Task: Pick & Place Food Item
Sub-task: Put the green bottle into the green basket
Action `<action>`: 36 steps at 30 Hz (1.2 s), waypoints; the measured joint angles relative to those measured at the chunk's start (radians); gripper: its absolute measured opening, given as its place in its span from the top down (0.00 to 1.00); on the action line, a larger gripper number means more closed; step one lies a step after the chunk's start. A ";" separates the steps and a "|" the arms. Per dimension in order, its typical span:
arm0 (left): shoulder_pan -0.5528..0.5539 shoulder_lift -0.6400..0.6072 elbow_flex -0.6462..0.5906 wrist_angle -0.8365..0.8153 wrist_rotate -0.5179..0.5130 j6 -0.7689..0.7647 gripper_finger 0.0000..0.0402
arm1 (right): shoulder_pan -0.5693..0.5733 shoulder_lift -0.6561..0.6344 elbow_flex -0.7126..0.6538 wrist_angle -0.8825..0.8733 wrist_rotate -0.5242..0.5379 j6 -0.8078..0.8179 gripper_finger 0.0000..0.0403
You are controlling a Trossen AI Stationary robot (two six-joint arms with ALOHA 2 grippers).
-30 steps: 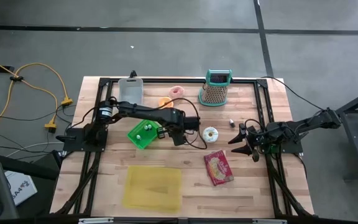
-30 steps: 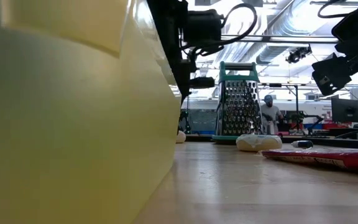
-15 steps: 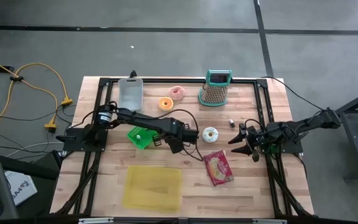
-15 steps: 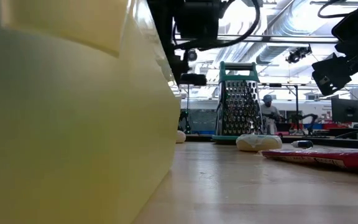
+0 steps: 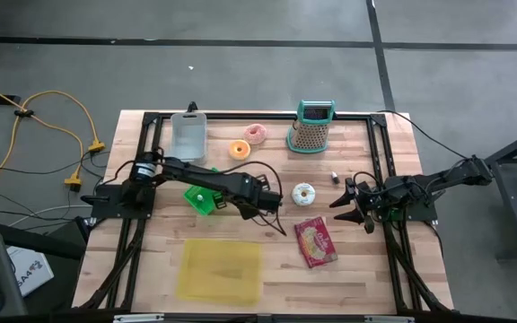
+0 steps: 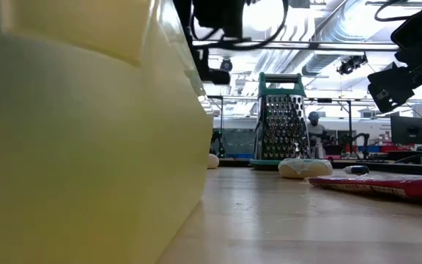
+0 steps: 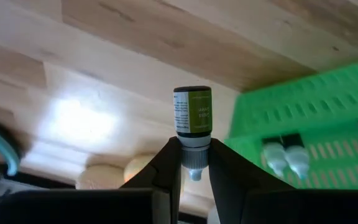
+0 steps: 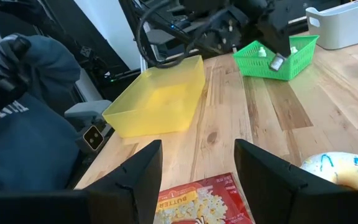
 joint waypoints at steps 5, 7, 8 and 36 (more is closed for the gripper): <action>-0.002 -0.032 0.000 -0.073 0.008 -0.059 0.86 | 0.000 0.000 0.000 -0.001 0.000 0.000 0.53; -0.002 -0.040 0.000 -0.114 0.015 -0.097 0.86 | 0.000 0.000 0.000 -0.001 0.000 0.000 0.53; -0.002 -0.042 0.000 -0.141 0.018 -0.119 0.86 | 0.000 0.000 0.000 -0.001 0.000 0.000 0.53; 0.026 -0.043 -0.046 -0.306 0.131 -0.422 0.86 | 0.000 0.000 0.000 -0.002 0.000 0.000 0.53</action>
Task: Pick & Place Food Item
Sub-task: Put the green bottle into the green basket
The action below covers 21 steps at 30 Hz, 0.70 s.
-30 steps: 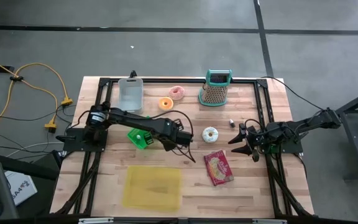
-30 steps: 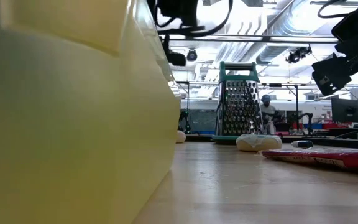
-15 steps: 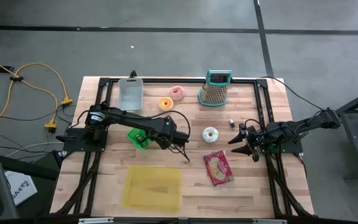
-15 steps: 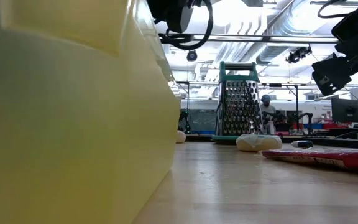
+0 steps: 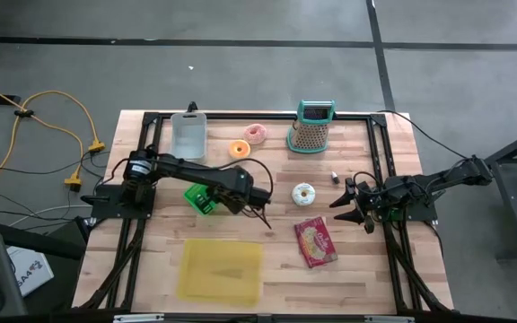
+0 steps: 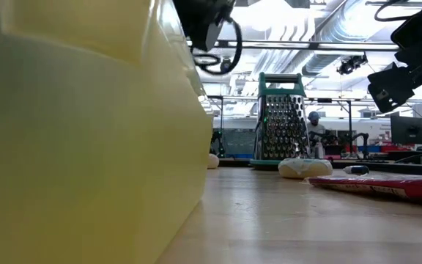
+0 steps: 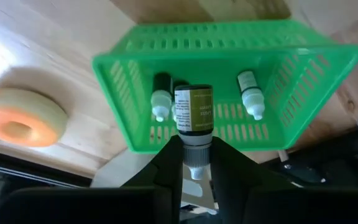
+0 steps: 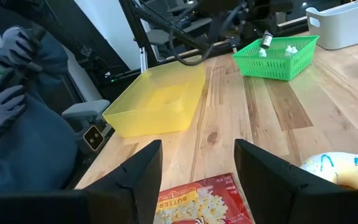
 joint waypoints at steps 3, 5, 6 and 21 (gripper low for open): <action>0.012 0.000 -0.026 0.000 0.000 -0.007 0.86 | 0.000 0.000 0.000 0.000 0.000 0.000 0.53; 0.015 0.000 -0.038 0.000 -0.002 -0.012 0.86 | 0.000 0.000 0.000 0.000 0.000 0.000 0.53; 0.018 0.000 -0.044 0.000 -0.003 -0.018 0.86 | 0.000 0.000 0.000 0.000 0.000 0.000 0.53; 0.031 0.000 -0.136 0.000 0.002 -0.073 0.86 | 0.000 0.000 0.000 0.000 0.000 0.000 0.53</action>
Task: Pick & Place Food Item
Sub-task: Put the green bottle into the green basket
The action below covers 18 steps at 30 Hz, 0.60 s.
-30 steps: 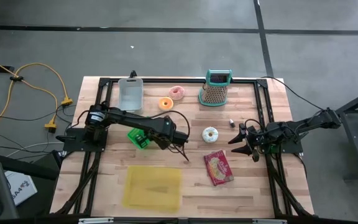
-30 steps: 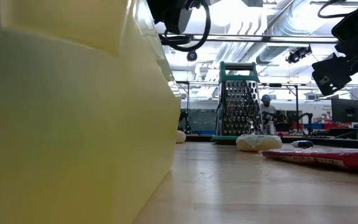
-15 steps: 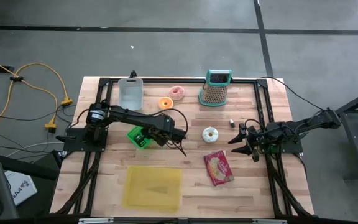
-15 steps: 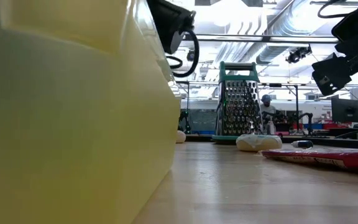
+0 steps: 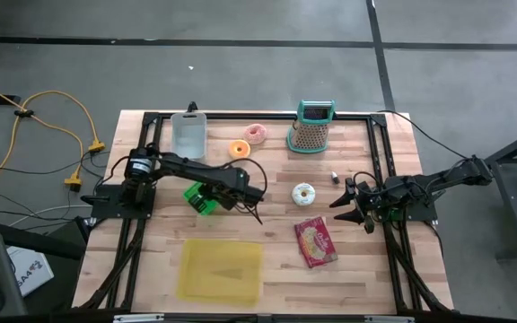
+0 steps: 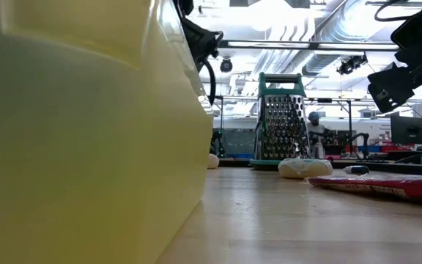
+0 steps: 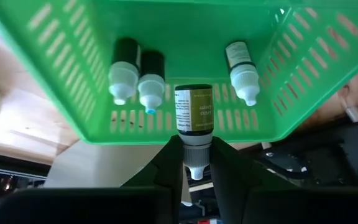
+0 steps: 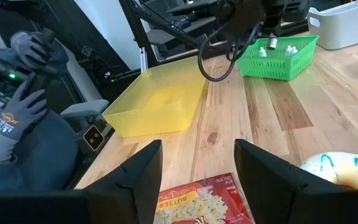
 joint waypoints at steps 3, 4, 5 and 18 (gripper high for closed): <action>0.000 0.000 -0.014 0.000 0.013 -0.001 0.86 | 0.000 0.000 0.000 0.000 0.000 0.000 0.53; 0.000 0.000 -0.014 0.000 0.014 -0.004 0.86 | 0.000 0.000 0.000 0.000 0.000 0.000 0.53; -0.002 0.000 -0.014 0.001 0.013 -0.006 0.86 | 0.000 0.000 0.000 0.000 0.000 0.000 0.53; -0.003 0.000 -0.019 0.037 0.024 -0.008 0.86 | 0.000 0.000 0.000 0.000 0.000 0.000 0.53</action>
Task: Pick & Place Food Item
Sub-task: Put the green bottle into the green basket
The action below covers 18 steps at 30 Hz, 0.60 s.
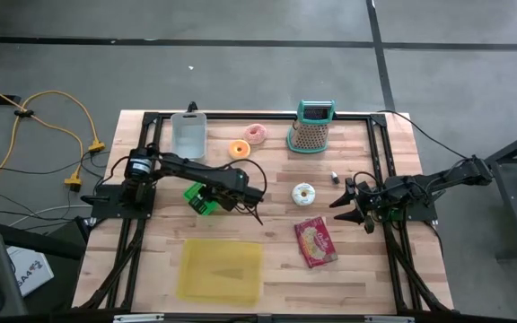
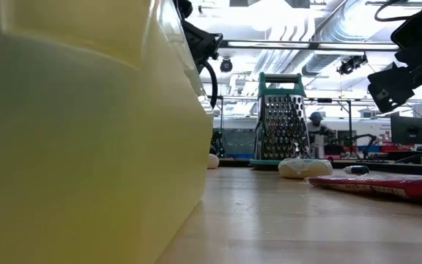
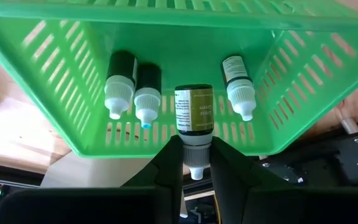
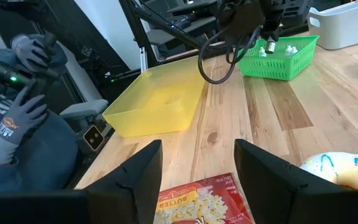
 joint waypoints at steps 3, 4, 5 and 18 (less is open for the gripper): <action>-0.006 0.000 -0.011 -0.001 0.000 0.000 0.86 | 0.000 0.000 0.000 0.000 0.000 0.000 0.53; -0.010 0.000 -0.014 0.000 0.001 0.000 0.86 | 0.000 0.000 0.000 0.000 0.000 0.000 0.53; -0.014 0.000 -0.017 -0.001 0.001 0.000 0.86 | 0.000 0.000 0.000 0.000 0.000 0.000 0.53; -0.026 0.000 -0.021 0.001 0.003 -0.008 0.80 | 0.000 0.000 0.000 0.000 0.000 0.000 0.53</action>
